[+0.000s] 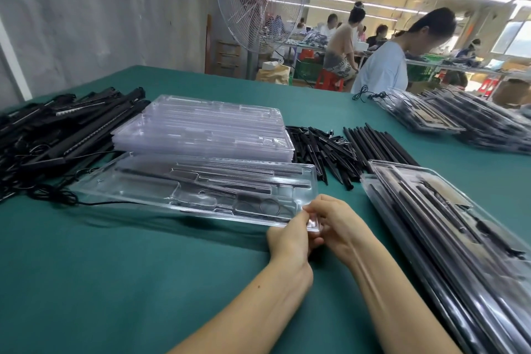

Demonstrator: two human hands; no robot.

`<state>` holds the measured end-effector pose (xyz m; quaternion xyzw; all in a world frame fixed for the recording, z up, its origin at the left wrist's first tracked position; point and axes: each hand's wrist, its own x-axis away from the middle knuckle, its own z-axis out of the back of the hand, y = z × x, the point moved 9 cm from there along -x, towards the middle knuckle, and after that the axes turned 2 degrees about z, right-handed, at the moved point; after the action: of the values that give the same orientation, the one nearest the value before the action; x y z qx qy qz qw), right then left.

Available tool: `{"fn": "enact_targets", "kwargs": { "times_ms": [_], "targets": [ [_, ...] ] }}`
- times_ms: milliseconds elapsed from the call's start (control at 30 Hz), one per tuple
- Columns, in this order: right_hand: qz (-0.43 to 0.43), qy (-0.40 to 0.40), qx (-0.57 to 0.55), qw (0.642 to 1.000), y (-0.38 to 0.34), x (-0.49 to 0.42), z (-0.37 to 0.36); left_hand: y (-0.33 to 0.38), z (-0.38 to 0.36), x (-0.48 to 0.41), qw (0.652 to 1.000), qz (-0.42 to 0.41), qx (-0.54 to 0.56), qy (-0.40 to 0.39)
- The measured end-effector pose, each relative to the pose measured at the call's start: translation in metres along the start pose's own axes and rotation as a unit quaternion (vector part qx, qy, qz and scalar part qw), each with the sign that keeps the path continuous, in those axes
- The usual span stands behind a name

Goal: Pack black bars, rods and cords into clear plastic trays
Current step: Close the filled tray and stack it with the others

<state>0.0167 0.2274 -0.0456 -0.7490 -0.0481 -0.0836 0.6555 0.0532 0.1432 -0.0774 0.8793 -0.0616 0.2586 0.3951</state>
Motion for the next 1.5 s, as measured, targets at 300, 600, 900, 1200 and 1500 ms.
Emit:
{"fn": "enact_targets", "kwargs": {
  "times_ms": [300,600,900,1200,1500],
  "targets": [
    [0.015,0.002,0.016,1.0,0.002,0.001,-0.002,0.001,-0.001,-0.001,1.0,0.004,0.005,-0.002],
    [0.078,0.076,0.094,0.99,-0.001,0.0,0.004,0.0,-0.001,-0.006,1.0,0.001,0.016,-0.004],
    [0.149,0.088,0.2,0.964,-0.018,0.004,0.003,0.003,0.003,-0.002,0.997,-0.025,0.05,0.049],
    [-0.052,-0.062,0.003,0.997,0.008,0.013,-0.025,0.006,0.005,0.0,0.997,-0.036,0.033,0.058],
    [-0.137,-0.03,-0.065,0.988,0.017,0.014,-0.025,0.006,0.006,0.001,0.997,-0.044,0.034,0.062]
  ]
}}
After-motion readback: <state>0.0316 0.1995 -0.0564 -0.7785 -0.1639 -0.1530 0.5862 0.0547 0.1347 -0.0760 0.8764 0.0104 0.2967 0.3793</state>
